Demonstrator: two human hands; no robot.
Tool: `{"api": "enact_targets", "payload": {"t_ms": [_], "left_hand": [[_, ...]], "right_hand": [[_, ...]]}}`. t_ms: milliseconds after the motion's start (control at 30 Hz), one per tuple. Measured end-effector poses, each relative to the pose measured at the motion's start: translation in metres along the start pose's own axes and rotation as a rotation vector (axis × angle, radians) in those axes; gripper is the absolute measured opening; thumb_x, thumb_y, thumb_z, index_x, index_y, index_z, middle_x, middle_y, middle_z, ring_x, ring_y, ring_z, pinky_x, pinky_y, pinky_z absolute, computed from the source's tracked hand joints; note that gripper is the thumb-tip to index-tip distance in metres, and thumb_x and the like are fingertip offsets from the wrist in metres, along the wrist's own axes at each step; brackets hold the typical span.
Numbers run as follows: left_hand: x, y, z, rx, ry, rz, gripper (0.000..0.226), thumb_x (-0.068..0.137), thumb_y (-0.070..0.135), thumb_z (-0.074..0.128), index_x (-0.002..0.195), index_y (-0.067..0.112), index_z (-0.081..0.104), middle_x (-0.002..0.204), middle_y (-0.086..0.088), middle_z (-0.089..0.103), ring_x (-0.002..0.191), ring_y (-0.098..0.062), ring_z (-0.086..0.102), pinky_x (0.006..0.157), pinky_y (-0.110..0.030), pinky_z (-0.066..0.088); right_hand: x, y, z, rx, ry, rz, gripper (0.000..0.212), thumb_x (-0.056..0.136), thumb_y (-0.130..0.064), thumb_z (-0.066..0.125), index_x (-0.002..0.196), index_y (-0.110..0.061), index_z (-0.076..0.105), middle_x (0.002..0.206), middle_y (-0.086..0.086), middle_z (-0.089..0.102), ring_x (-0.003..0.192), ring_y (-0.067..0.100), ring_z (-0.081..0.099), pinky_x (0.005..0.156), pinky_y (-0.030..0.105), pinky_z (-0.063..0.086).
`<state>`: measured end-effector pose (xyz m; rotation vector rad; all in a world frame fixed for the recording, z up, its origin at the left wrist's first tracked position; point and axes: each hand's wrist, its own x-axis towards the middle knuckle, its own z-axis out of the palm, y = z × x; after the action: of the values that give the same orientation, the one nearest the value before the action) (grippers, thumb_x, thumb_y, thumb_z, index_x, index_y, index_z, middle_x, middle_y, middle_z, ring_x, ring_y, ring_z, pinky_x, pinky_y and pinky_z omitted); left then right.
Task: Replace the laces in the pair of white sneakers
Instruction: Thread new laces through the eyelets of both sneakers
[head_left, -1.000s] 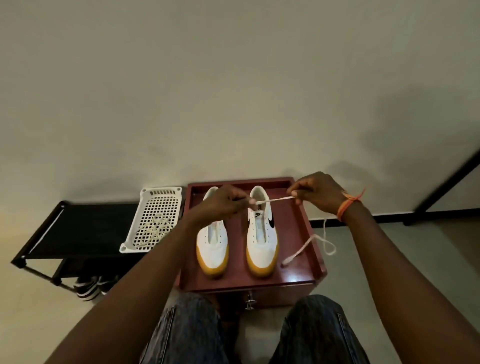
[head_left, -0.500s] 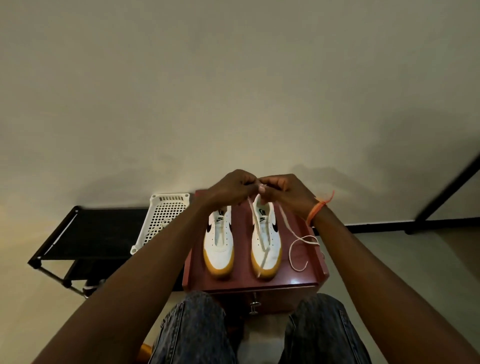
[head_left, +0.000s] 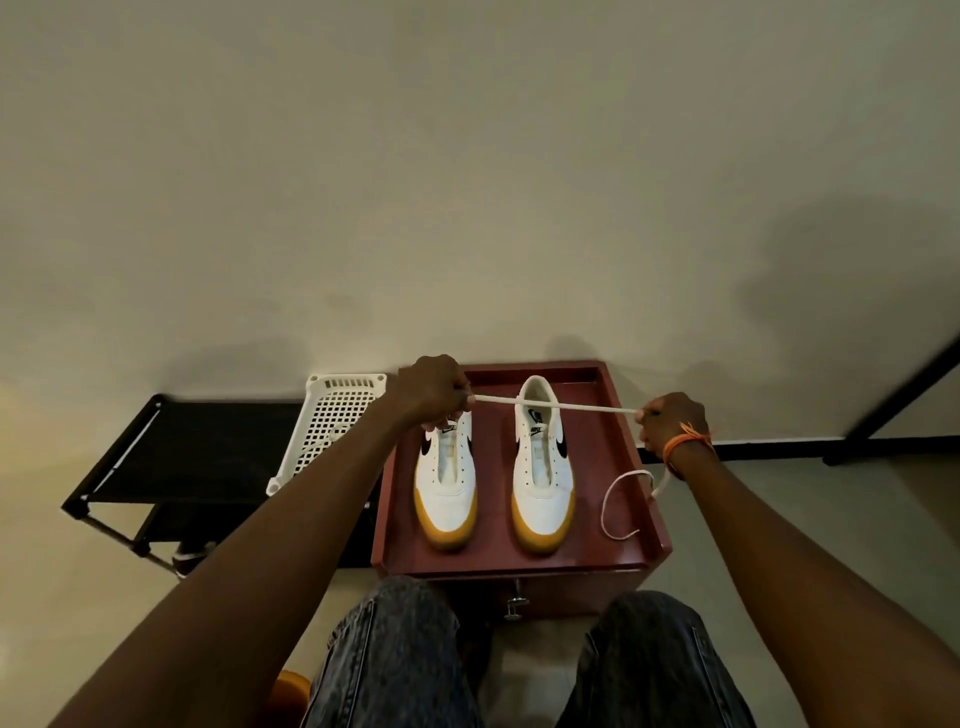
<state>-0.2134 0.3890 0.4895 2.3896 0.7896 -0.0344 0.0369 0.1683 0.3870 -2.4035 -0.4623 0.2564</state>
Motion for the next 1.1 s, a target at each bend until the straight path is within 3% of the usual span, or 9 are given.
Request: {"api": "enact_targets", "payload": {"t_ms": [100, 233, 300, 467, 600, 700, 833, 1000, 1100], "left_hand": [[0.011, -0.011, 0.008, 0.094, 0.033, -0.003, 0.02, 0.092, 0.022, 0.061, 0.076, 0.021, 0.074, 0.066, 0.01, 0.066, 0.069, -0.01, 0.064, 0.066, -0.025, 0.043], [0.029, -0.018, 0.04, 0.054, 0.073, 0.041, 0.029, 0.09, 0.036, 0.057, 0.062, 0.033, 0.065, 0.068, 0.01, 0.07, 0.076, -0.01, 0.065, 0.071, -0.028, 0.044], [0.039, -0.016, 0.065, 0.114, 0.024, 0.074, 0.03, 0.091, 0.043, 0.05, 0.067, 0.033, 0.066, 0.074, 0.01, 0.071, 0.083, -0.011, 0.061, 0.08, -0.037, 0.045], [0.06, -0.015, 0.122, -0.14, -0.085, 0.184, 0.026, 0.098, 0.016, 0.056, 0.074, 0.006, 0.061, 0.071, -0.009, 0.063, 0.061, -0.013, 0.055, 0.063, -0.033, 0.041], [0.074, -0.033, 0.147, -0.279, -0.11, 0.065, 0.018, 0.097, 0.013, 0.058, 0.082, 0.007, 0.068, 0.069, 0.005, 0.059, 0.063, -0.006, 0.052, 0.062, -0.023, 0.04], [0.072, -0.052, 0.163, -0.371, -0.088, -0.063, 0.016, 0.09, 0.02, 0.07, 0.082, 0.006, 0.074, 0.063, 0.009, 0.062, 0.058, -0.004, 0.054, 0.061, -0.022, 0.043], [0.057, -0.058, 0.189, -0.591, 0.006, -0.235, 0.022, 0.088, 0.028, 0.073, 0.075, 0.011, 0.072, 0.055, 0.001, 0.062, 0.048, -0.008, 0.056, 0.052, -0.026, 0.047], [0.07, -0.069, 0.16, -1.372, 0.246, -0.498, 0.024, 0.102, 0.019, 0.05, 0.08, 0.012, 0.056, 0.063, 0.003, 0.042, 0.035, -0.003, 0.028, 0.034, -0.016, 0.021], [0.085, -0.089, 0.112, -1.859, 0.36, -0.468, 0.031, 0.107, 0.025, 0.035, 0.079, 0.018, 0.046, 0.068, 0.004, 0.065, 0.036, -0.002, 0.038, 0.034, -0.013, 0.029]], "right_hand": [[0.005, 0.007, 0.014, -0.041, -0.016, 0.024, 0.014, 0.086, -0.008, 0.063, 0.089, -0.005, 0.076, 0.091, 0.023, 0.072, 0.084, 0.04, 0.069, 0.08, 0.049, 0.058], [0.0, -0.01, 0.035, -0.258, -0.214, -0.117, 0.028, 0.092, -0.015, 0.061, 0.117, -0.004, 0.069, 0.122, 0.019, 0.065, 0.116, 0.037, 0.058, 0.096, 0.034, 0.043], [-0.013, -0.023, 0.046, -0.093, -0.289, -0.181, 0.034, 0.093, -0.018, 0.063, 0.126, -0.009, 0.064, 0.129, 0.013, 0.063, 0.122, 0.03, 0.057, 0.098, 0.028, 0.039], [-0.049, -0.035, 0.083, 0.622, -0.682, -0.16, 0.031, 0.099, -0.013, 0.055, 0.13, -0.011, 0.058, 0.113, 0.01, 0.069, 0.101, 0.017, 0.068, 0.088, 0.028, 0.053], [-0.051, -0.008, 0.106, 0.496, -0.539, -0.232, 0.027, 0.095, -0.008, 0.06, 0.12, -0.016, 0.066, 0.076, 0.003, 0.069, 0.072, 0.006, 0.065, 0.073, 0.019, 0.05], [-0.043, 0.019, 0.115, 0.503, -0.484, -0.161, 0.016, 0.088, -0.012, 0.07, 0.101, -0.021, 0.073, 0.076, -0.001, 0.073, 0.076, 0.01, 0.069, 0.08, 0.025, 0.052], [-0.047, 0.034, 0.12, 0.486, -0.495, -0.136, 0.004, 0.084, -0.014, 0.075, 0.087, -0.016, 0.077, 0.076, -0.004, 0.074, 0.07, 0.008, 0.067, 0.068, 0.024, 0.054], [-0.033, 0.05, 0.086, 0.434, -0.591, -0.07, 0.014, 0.092, -0.008, 0.063, 0.097, -0.001, 0.074, 0.066, -0.009, 0.068, 0.053, -0.004, 0.052, 0.056, 0.011, 0.041], [-0.011, 0.07, 0.06, 0.321, -0.502, -0.045, 0.013, 0.091, -0.014, 0.066, 0.084, -0.018, 0.076, 0.079, 0.013, 0.073, 0.068, 0.012, 0.06, 0.068, 0.028, 0.049]]}}
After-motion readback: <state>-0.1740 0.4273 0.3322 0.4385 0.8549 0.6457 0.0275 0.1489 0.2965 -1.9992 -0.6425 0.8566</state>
